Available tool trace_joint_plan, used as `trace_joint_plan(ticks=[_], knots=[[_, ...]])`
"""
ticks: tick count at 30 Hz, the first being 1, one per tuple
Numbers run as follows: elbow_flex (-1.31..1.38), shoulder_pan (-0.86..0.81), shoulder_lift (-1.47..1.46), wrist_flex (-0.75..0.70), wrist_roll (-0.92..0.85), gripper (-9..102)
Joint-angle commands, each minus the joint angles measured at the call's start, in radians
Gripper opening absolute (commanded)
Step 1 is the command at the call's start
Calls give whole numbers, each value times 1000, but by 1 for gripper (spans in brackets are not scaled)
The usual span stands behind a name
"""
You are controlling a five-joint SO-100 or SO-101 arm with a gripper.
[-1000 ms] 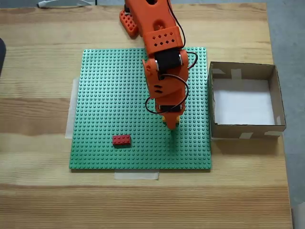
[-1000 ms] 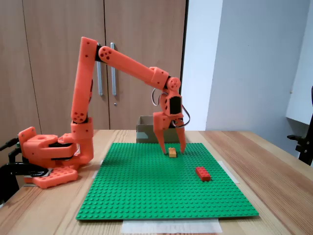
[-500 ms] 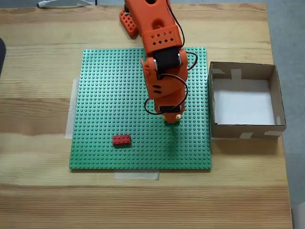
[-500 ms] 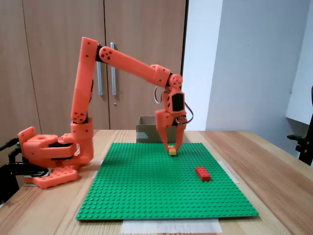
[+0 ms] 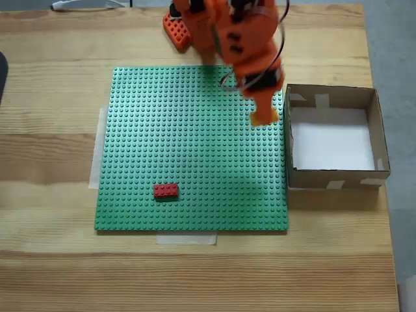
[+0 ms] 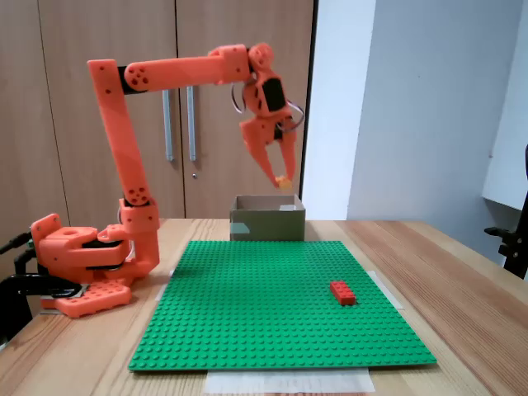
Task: Pick the yellow lego block and put it in the box.
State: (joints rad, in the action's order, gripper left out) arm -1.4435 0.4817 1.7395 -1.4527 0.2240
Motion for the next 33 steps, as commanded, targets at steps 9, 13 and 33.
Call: trace_joint_plan(ticks=[9, 13, 33], knots=[[58, 273, 37, 117, -6, -1], [-26, 334, -28, 232, -37, -1], [310, 328, -588, 230, -43, -1]])
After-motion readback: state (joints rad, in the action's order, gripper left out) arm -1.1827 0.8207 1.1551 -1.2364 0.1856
